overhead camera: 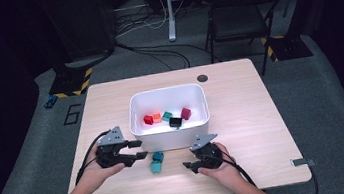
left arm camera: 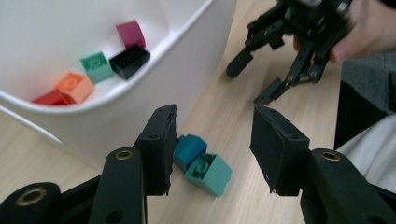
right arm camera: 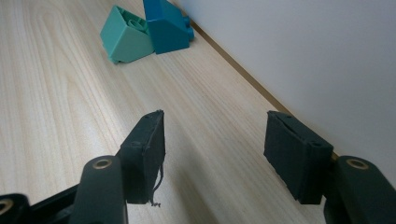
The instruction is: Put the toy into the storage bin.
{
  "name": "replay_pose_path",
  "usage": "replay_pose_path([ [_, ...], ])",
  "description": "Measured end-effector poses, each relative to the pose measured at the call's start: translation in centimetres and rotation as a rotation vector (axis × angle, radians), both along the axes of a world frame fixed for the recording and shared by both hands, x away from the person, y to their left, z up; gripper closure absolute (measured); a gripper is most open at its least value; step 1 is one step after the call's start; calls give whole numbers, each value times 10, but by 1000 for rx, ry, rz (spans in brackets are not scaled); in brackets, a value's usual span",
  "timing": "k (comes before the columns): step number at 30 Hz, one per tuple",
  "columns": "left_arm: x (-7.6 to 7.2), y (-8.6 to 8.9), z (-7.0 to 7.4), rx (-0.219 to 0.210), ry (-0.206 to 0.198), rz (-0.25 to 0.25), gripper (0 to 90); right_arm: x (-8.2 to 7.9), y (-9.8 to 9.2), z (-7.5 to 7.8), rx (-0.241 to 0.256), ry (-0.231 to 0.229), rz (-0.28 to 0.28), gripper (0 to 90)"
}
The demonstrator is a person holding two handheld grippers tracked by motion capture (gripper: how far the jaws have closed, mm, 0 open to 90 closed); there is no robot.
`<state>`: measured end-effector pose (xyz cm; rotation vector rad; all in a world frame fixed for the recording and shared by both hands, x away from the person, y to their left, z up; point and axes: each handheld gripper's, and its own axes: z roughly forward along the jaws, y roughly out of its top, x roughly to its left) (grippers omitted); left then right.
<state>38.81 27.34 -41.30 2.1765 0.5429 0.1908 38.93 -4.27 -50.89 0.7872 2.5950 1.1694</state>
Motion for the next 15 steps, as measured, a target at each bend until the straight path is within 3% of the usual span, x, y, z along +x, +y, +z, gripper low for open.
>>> replay_pose_path([
  [6,-1,1,-36,27,52,22,497,0,0,0,3,1,-2,379],
  [15,2,-1,-69,33,86,41,430,0,0,0,4,1,-4,379],
])
